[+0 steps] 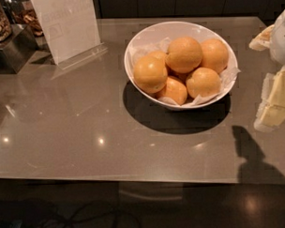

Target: Pick orange from white bowl

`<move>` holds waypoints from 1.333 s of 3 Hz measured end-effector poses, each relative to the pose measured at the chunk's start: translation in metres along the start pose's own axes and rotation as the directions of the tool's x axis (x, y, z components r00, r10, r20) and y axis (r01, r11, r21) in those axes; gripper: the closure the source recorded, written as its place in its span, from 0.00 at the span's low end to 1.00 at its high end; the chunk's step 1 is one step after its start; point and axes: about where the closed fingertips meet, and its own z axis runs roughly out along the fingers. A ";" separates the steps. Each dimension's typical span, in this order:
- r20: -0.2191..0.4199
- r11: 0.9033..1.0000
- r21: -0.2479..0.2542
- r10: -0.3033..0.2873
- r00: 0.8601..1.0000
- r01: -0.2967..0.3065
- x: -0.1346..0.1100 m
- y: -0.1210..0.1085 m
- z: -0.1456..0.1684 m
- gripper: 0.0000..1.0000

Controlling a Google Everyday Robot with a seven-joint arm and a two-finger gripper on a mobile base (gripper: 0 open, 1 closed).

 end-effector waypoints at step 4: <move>0.136 0.979 -0.088 -0.172 0.976 0.185 -0.076 -0.080 0.037 0.00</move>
Offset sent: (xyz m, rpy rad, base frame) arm 0.0218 0.0064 0.0001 0.0220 0.0095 0.0444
